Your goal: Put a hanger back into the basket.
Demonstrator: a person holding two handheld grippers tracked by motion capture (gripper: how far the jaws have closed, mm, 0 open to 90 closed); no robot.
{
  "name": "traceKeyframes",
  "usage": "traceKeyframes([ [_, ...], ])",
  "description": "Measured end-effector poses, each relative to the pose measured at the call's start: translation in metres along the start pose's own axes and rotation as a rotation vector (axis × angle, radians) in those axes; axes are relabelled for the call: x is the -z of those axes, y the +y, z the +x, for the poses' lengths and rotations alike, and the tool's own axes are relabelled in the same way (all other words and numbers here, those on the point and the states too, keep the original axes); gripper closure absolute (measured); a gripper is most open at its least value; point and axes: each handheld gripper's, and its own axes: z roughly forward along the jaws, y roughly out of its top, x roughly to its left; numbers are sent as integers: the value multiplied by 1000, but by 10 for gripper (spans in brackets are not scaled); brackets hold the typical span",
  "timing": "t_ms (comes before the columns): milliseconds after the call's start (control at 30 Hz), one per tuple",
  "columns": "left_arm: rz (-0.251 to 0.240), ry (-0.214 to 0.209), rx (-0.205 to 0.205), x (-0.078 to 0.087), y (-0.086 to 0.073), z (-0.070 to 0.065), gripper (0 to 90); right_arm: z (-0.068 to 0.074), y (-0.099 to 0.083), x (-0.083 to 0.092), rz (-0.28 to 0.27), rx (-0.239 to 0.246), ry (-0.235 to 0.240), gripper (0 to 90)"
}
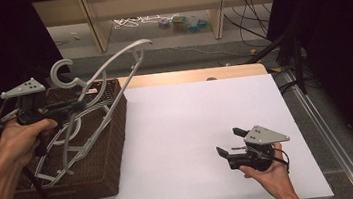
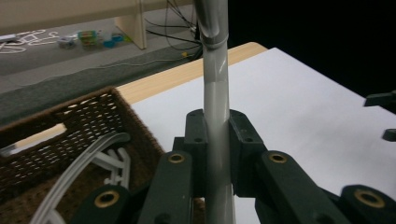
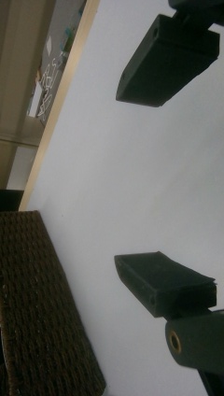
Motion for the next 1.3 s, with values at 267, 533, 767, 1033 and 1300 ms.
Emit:
traceKeyframes([
  [267, 35, 72, -14, 0, -14, 26, 796, 0, -1, 0, 2, 3, 6, 188],
  [533, 75, 115, 5, 1, -32, 50, 797, 1, -1, -2, 10, 4, 10, 188],
  [767, 88, 138, -7, 8, -49, 65, 797, -1, -1, -1, 16, 2, 9, 188],
  [1033, 108, 158, -14, 14, -67, 75, 797, -1, -1, -1, 14, 1, 8, 187],
  [1300, 151, 174, -28, 20, -80, 81, 797, 0, -2, -1, 26, -5, 13, 186],
])
